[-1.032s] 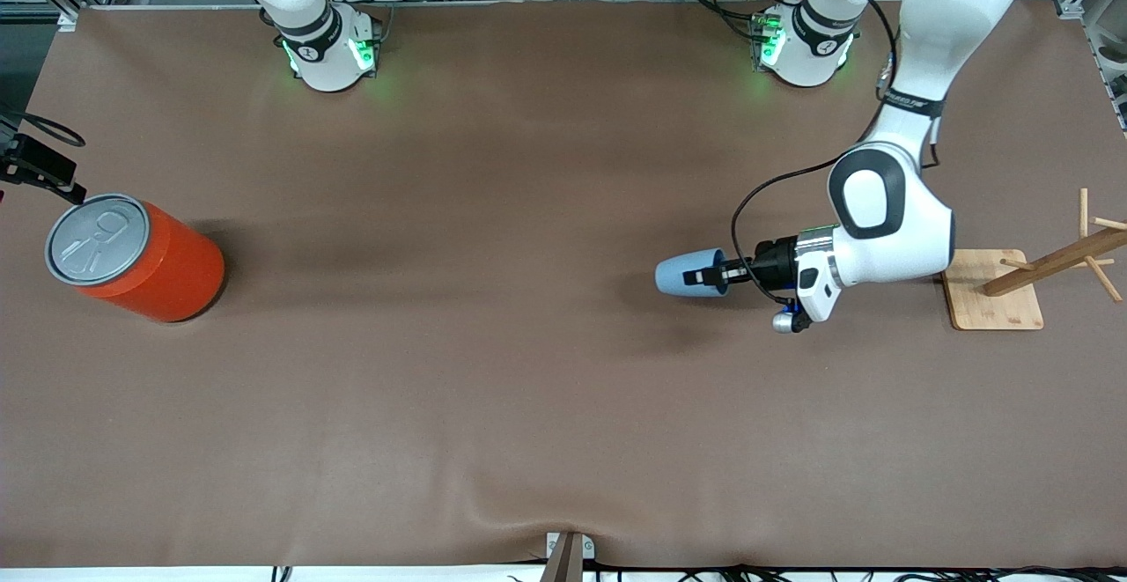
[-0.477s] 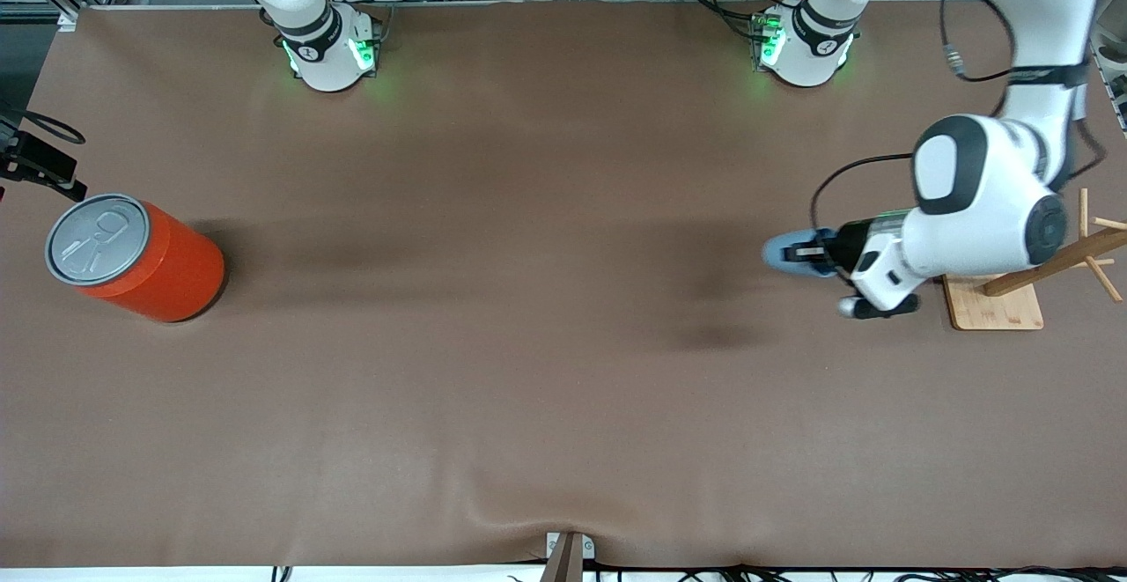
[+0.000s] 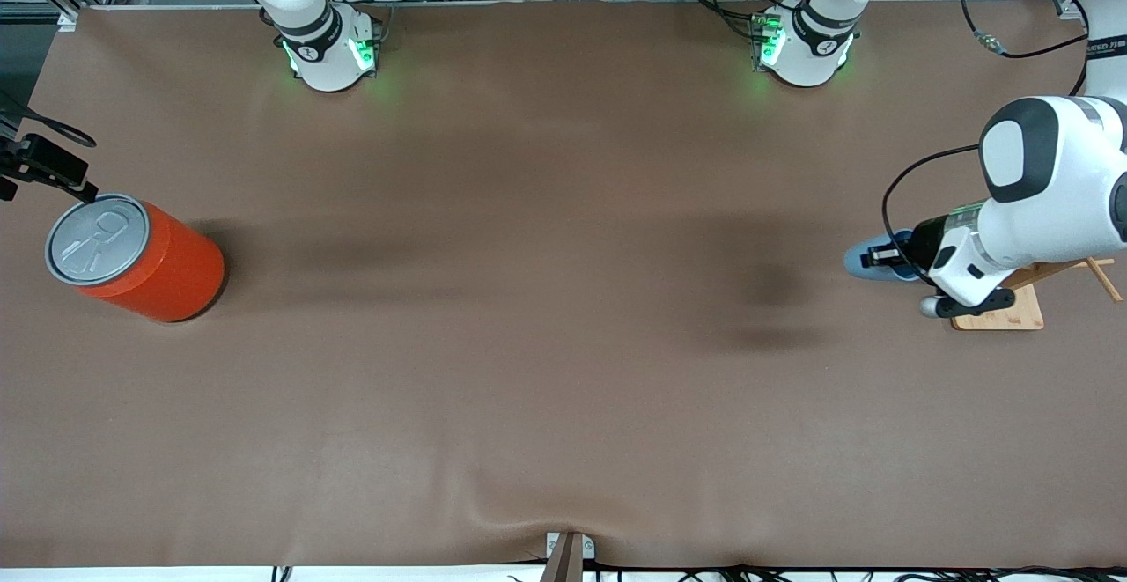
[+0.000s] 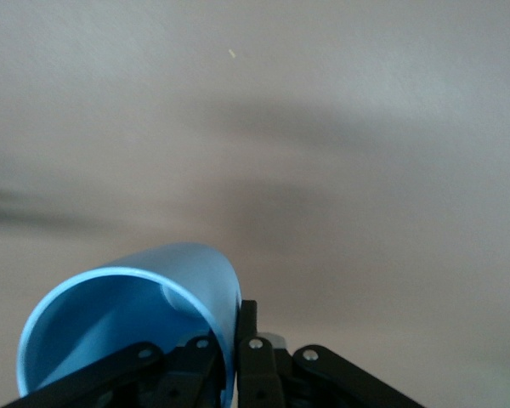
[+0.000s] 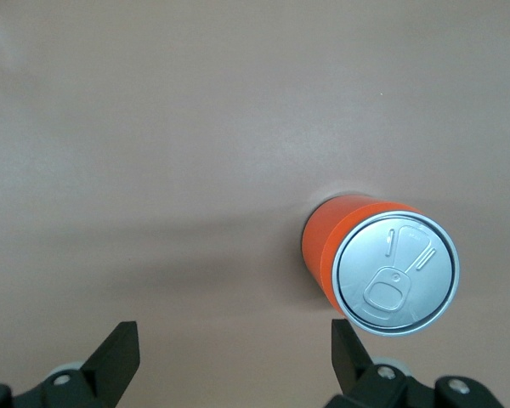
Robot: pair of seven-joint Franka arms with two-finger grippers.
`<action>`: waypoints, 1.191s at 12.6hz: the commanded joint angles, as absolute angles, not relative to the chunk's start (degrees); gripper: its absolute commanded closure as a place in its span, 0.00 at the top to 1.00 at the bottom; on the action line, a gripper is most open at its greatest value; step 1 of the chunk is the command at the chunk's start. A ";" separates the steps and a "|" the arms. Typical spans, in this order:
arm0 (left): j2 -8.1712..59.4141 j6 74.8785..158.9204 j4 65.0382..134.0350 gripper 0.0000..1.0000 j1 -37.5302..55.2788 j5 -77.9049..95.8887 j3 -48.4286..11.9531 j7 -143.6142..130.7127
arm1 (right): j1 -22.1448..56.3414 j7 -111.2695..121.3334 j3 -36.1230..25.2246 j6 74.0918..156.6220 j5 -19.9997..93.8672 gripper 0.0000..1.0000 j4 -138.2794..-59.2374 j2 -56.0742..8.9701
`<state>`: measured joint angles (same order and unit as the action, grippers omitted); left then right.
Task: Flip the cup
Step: 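Lift the blue cup with the left gripper toward the wooden stand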
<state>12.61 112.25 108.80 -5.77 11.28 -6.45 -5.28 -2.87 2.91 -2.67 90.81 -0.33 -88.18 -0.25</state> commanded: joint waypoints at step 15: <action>15.03 139.66 124.63 0.00 -5.71 6.78 -7.21 -10.53 | -3.78 1.76 -2.11 89.47 -0.88 1.00 -88.68 0.62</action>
<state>15.54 138.45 123.78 -5.89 9.59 -7.09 -7.00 -3.02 2.68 -2.67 89.79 -0.33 -88.20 -0.25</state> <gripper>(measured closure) 0.947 0.000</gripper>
